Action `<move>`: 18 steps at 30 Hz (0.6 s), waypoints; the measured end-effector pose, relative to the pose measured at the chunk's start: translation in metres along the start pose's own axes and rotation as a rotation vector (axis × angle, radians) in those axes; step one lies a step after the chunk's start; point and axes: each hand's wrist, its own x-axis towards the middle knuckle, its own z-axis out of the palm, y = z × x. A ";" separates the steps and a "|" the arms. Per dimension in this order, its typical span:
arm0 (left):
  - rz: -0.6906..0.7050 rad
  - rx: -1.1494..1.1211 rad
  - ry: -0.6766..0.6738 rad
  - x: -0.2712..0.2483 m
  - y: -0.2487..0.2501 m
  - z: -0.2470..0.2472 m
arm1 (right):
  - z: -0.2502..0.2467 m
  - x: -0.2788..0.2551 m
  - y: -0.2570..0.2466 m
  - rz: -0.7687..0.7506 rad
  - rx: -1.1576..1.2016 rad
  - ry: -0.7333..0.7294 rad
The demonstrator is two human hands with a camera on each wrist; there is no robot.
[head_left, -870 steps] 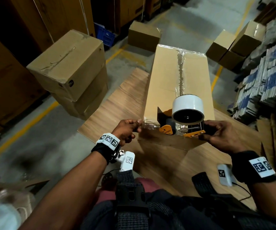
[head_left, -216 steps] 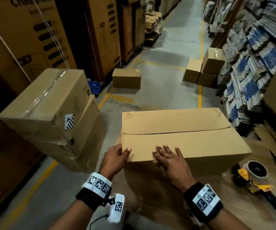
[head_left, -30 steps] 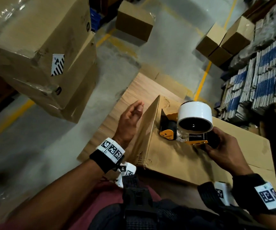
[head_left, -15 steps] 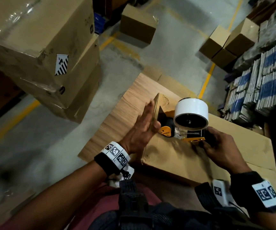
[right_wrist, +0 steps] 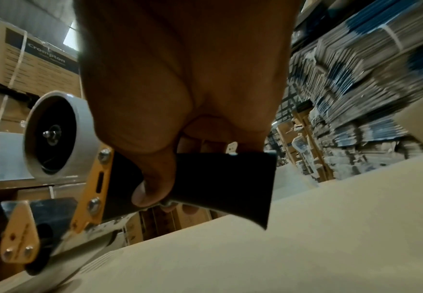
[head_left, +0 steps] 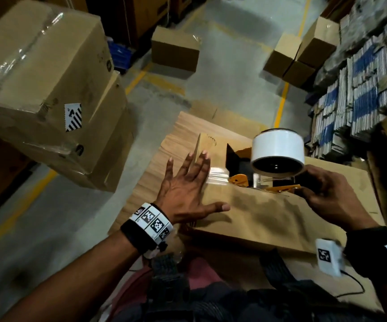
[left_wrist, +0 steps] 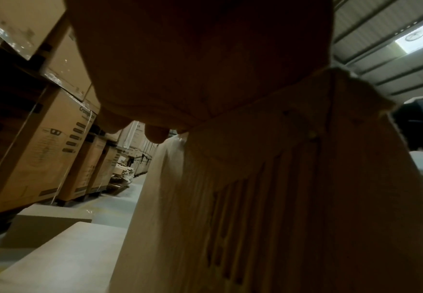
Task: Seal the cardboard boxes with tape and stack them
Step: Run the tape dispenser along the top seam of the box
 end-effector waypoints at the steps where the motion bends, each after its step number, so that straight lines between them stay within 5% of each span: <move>1: -0.002 0.008 -0.002 0.000 0.000 0.000 | -0.008 -0.003 0.007 0.012 -0.005 0.002; 10: -0.025 0.050 -0.032 0.000 0.005 -0.005 | -0.059 -0.043 0.072 0.168 -0.031 0.107; 18: -0.062 0.160 -0.066 0.003 0.011 -0.009 | -0.033 -0.045 0.084 0.188 -0.026 0.075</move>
